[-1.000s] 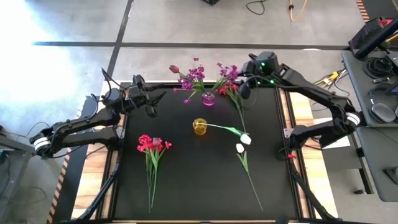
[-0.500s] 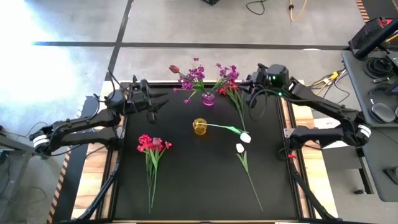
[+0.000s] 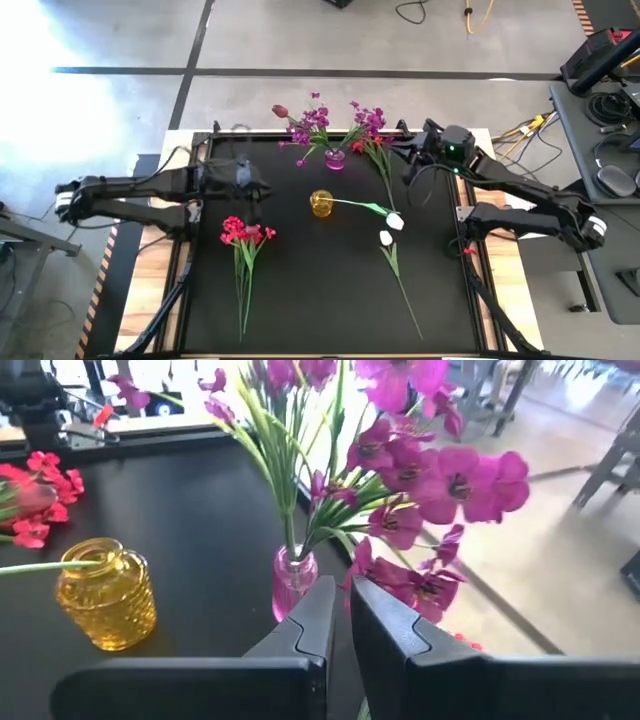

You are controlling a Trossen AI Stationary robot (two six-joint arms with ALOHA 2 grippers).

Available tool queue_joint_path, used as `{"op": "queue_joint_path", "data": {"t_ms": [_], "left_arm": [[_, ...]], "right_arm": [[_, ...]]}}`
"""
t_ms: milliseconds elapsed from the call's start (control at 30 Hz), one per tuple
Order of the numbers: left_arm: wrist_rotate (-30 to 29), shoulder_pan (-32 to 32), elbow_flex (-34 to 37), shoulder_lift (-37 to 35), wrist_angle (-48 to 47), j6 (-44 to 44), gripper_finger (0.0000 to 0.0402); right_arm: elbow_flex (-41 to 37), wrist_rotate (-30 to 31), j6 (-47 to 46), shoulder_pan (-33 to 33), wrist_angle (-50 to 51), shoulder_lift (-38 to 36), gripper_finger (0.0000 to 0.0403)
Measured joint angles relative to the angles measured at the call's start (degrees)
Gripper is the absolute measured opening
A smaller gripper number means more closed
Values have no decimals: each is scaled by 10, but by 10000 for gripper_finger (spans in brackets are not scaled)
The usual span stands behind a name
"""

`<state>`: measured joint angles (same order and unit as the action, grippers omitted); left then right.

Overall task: Sort flowers into vase by color
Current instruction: Put the red tulip into the violet vase

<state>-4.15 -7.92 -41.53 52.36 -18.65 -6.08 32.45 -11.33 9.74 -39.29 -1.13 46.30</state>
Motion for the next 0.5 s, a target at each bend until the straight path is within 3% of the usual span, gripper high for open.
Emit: {"op": "queue_joint_path", "data": {"t_ms": [267, 500], "left_arm": [[-9, 148, -163, 141, -314, -291, 1], [23, 263, -268, 277, -383, -529, 1]], "right_arm": [[-3, -1, 6, 0, -5, -29, 27], [-3, -4, 21, 0, -7, -27, 27]]}}
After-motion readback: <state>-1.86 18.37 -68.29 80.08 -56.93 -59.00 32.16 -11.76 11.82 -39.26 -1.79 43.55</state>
